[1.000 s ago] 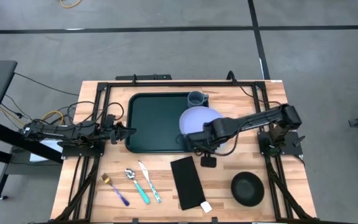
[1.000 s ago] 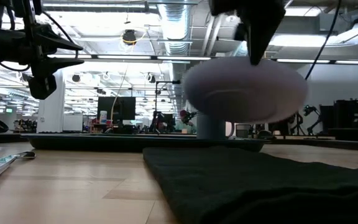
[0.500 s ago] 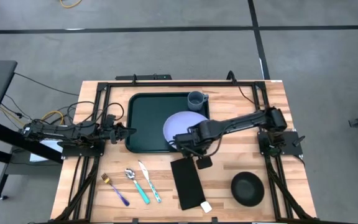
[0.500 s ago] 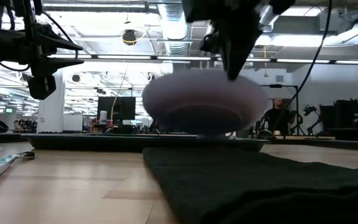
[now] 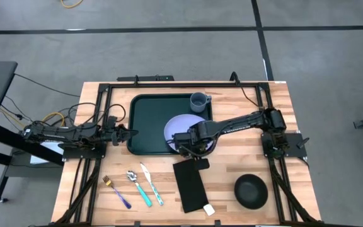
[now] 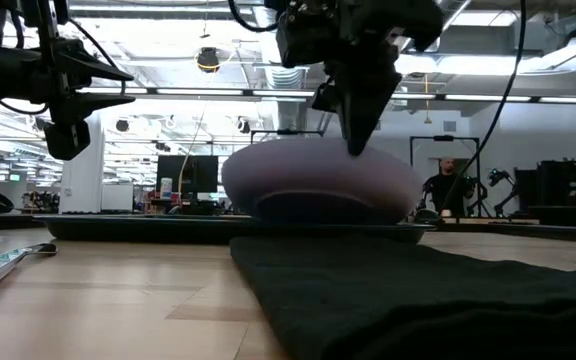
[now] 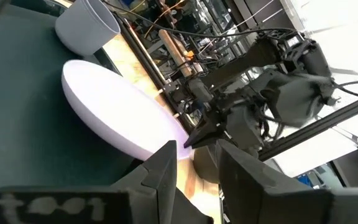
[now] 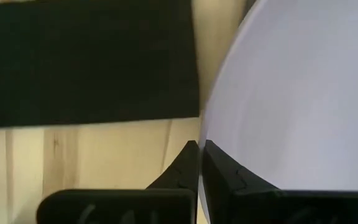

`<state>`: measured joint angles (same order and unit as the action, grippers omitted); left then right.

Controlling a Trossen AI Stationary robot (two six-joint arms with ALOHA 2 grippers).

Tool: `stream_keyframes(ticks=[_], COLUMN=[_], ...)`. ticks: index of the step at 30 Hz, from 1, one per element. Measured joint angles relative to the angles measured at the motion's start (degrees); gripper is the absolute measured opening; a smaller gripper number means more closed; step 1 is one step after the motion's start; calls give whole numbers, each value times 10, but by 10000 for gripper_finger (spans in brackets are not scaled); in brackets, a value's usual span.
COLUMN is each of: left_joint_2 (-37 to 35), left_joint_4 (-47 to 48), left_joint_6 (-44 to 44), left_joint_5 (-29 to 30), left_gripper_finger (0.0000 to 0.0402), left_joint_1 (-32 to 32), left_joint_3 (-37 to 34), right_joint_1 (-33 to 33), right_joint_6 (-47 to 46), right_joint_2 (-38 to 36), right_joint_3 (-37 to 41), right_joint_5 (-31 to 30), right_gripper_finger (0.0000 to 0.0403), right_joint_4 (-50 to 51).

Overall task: Set up tray
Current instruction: Put the violet plate on the black tray to the bottom of the gray mug, then put the black bowl on the violet plate

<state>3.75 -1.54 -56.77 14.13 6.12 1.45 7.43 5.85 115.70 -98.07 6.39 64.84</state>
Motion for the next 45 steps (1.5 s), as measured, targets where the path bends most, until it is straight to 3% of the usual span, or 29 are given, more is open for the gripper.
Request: stream_keyframes(ticks=[10,25,33,39,45], left_joint_2=[0,0,0,0,0], left_joint_4=[1,4,4,7,8], left_joint_6=[0,0,0,0,4], left_joint_5=[0,-1,-6,-29,-34], left_gripper_finger=[100,100,100,100,100], left_joint_1=[0,0,0,0,0], left_joint_3=[0,0,0,0,0], right_joint_1=[-34,-53,-45,18,108], right_joint_6=[-29,-48,-268,-436,-716], right_joint_2=[-1,-1,-50,-133,-195], right_joint_3=[37,39,39,39,39], right_joint_5=[23,27,15,-92,-164], right_gripper_finger=[1,45,46,46,46], right_joint_4=[-47,-71,-34,61,167])
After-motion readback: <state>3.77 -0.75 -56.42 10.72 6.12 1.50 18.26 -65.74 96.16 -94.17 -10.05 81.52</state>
